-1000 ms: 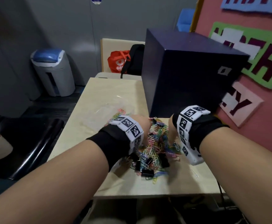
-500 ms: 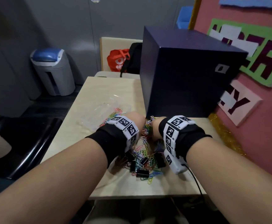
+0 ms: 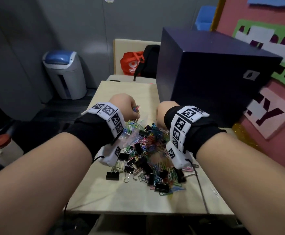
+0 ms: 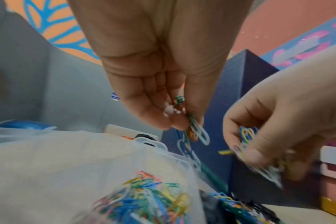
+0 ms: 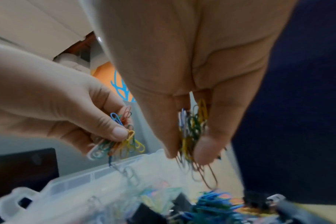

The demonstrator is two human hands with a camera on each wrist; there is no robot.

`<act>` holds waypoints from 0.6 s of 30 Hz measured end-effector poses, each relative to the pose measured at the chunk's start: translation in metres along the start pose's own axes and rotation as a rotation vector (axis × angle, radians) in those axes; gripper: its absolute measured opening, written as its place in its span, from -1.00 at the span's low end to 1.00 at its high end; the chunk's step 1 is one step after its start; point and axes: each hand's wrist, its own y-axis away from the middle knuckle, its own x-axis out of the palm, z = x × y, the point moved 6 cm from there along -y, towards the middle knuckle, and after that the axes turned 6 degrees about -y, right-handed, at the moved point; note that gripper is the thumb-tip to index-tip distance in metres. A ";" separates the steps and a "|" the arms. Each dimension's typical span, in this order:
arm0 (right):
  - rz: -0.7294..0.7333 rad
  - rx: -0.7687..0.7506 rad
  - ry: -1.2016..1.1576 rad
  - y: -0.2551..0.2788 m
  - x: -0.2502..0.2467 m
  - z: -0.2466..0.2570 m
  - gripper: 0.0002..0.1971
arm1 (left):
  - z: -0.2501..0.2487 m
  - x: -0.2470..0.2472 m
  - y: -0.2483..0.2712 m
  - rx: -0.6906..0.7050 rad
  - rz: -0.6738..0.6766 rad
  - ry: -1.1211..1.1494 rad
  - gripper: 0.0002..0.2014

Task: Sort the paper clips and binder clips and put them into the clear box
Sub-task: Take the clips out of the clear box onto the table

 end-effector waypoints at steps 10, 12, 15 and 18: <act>-0.103 -0.085 -0.395 -0.023 0.002 0.059 -0.82 | 0.043 0.012 0.003 -0.098 0.043 0.069 -0.81; -0.084 -0.096 -0.379 -0.025 0.003 0.063 -0.77 | 0.047 0.016 0.003 -0.096 0.086 0.111 -0.78; -0.092 -0.072 -0.324 -0.028 -0.003 0.059 -0.75 | 0.049 0.017 0.002 -0.067 0.099 0.131 -0.67; -0.025 -0.025 -0.209 -0.030 0.001 0.044 -0.72 | 0.042 0.013 0.002 -0.011 0.058 0.015 -0.67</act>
